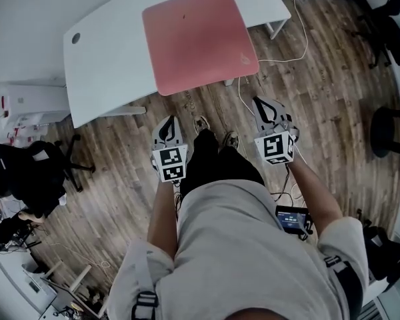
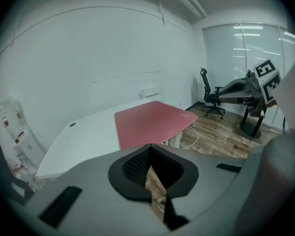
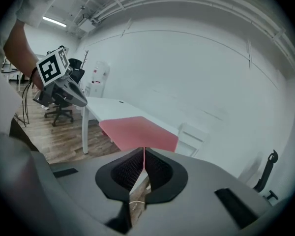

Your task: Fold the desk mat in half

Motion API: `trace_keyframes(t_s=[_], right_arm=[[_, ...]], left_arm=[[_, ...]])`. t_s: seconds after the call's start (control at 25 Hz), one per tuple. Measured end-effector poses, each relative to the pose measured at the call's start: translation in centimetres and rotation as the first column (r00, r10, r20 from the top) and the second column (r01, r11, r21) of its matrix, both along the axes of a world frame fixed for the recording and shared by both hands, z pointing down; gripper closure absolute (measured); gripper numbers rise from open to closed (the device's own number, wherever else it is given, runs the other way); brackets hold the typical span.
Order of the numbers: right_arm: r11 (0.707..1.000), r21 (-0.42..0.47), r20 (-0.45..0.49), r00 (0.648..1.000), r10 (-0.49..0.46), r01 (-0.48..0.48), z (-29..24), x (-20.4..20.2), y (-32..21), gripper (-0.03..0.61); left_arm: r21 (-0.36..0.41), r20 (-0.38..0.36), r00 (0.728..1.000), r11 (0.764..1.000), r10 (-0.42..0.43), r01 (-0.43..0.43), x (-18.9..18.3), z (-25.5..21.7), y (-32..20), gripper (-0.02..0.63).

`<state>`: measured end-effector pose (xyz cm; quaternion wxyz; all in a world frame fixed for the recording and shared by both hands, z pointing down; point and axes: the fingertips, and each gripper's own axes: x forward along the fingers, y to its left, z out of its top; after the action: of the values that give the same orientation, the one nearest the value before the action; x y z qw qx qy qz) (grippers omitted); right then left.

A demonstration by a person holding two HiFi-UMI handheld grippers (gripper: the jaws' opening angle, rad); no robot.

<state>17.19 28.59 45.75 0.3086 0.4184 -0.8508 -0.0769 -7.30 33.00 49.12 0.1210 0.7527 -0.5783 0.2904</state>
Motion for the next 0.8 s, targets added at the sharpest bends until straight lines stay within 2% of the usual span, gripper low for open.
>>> trace_keyframes(t_s=[0.24,0.32,0.44,0.52,0.6,0.64,0.68,0.72,0.8], right_arm=[[0.999,0.004,-0.115,0.993,-0.031,0.032,3.6,0.4,-2.3,0.535],[0.999,0.004,-0.172,0.984,-0.051,0.053,5.0,0.6,-3.0,0.535],[0.997,0.008,-0.273,0.959,-0.070,0.075,7.3,0.7,-4.2,0.535],[0.995,0.019,-0.347,0.934,-0.086,0.098,8.7,0.5,-5.0,0.534],[0.993,0.021,-0.413,0.906,-0.097,0.116,10.1,0.4,-5.6,0.508],[0.993,0.018,-0.444,0.891,-0.099,0.119,10.7,0.5,-6.0,0.458],[0.992,0.019,-0.474,0.875,-0.098,0.121,11.2,0.6,-6.3,0.416],[0.992,0.024,-0.503,0.859,-0.095,0.124,11.6,0.7,-6.6,0.404],[0.989,0.040,-0.561,0.822,-0.093,0.140,12.5,1.0,-7.3,0.385]], left_arm=[[-0.034,0.089,0.993,0.997,0.073,-0.071,0.6,3.5,-1.1,0.606],[-0.055,0.172,0.978,0.992,0.118,-0.110,0.8,4.7,-1.7,0.606],[-0.095,0.302,0.937,0.983,0.178,-0.157,0.3,6.6,-2.8,0.606],[-0.108,0.385,0.900,0.978,0.206,-0.177,-0.5,7.7,-3.7,0.606],[-0.129,0.485,0.843,0.972,0.233,-0.195,-1.4,8.5,-4.5,0.600],[-0.142,0.533,0.810,0.970,0.244,-0.199,-1.9,8.8,-4.9,0.580],[-0.155,0.575,0.778,0.967,0.254,-0.202,-2.3,9.2,-5.2,0.518],[-0.167,0.611,0.746,0.965,0.264,-0.204,-2.8,9.7,-5.4,0.471],[-0.181,0.674,0.683,0.960,0.281,-0.216,-3.5,10.8,-6.0,0.443]])
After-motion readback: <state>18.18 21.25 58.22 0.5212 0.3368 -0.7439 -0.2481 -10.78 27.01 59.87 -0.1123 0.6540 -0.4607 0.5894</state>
